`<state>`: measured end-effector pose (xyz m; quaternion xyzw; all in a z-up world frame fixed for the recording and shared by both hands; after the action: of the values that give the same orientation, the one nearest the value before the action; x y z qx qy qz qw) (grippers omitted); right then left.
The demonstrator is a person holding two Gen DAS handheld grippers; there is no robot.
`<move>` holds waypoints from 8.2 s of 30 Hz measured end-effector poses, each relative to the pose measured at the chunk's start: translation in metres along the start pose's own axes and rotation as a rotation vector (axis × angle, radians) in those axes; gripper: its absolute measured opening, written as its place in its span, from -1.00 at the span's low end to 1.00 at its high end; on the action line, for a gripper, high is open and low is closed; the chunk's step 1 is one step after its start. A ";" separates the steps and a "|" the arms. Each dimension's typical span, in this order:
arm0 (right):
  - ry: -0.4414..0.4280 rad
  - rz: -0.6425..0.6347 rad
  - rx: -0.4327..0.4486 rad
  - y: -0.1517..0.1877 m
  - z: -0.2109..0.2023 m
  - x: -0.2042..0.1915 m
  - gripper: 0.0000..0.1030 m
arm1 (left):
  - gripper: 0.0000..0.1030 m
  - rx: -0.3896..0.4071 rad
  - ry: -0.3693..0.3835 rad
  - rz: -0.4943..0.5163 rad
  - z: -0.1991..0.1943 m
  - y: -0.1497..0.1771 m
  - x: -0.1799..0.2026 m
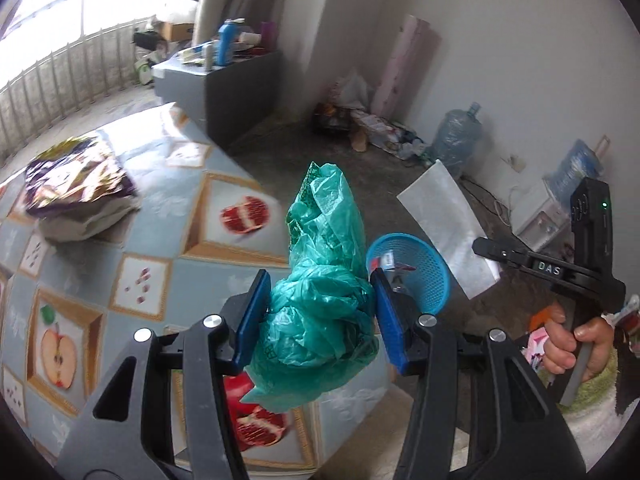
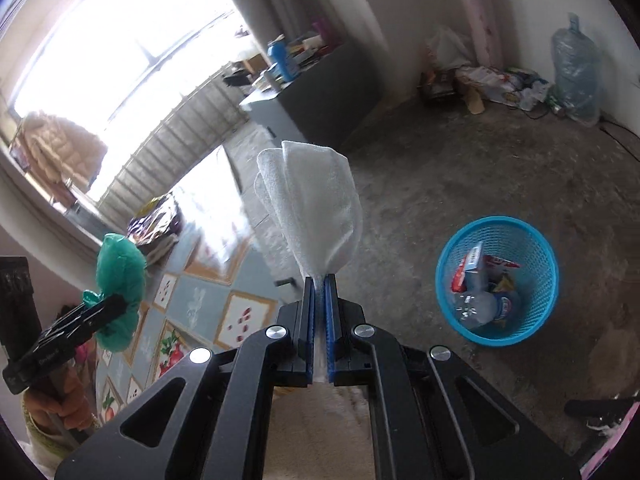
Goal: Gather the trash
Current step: 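Carry the green bag and tissues over the blue wastebasket with both tools, then open both tools over the wastebasket to drop the bag and tissues, then move both tools back over the table toward the purple noodle packet, then grasp the purple noodle packet with the right tool and lift it, then grasp the white cloth gloves with the left tool while the right tool holds the packet, then carry the gloves and noodle packet over the blue wastebasket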
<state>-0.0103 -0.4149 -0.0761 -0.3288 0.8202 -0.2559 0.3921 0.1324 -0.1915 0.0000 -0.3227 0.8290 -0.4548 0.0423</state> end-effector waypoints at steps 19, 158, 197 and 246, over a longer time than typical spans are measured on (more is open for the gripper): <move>0.270 0.345 -0.153 0.008 0.082 0.252 -0.86 | -0.05 -0.469 0.334 0.289 0.269 0.067 0.226; -0.358 0.046 -0.458 0.109 0.115 -0.137 -0.52 | -0.76 -0.148 -0.187 -0.172 -0.044 0.123 -0.105; -0.287 0.079 -0.319 0.083 0.089 -0.079 -0.87 | -0.22 -0.174 -0.323 -0.263 -0.039 0.130 -0.129; 0.088 0.612 0.012 0.028 0.059 0.256 -0.93 | -0.92 -0.172 0.337 0.219 0.235 -0.029 0.221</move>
<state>-0.0934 -0.5954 -0.2498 -0.0529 0.8958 -0.1448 0.4168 0.0580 -0.5004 -0.0650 -0.1523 0.8902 -0.4227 -0.0753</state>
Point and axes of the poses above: each gripper's, at about its wrist camera, not at the fingertips, and z roughly the way its jaws point, x to its right, y to its underside, the point moved 6 cm from there along z, roughly the way its jaws point, and after that the axes turned 13 degrees about x, right-handed, at the moved point
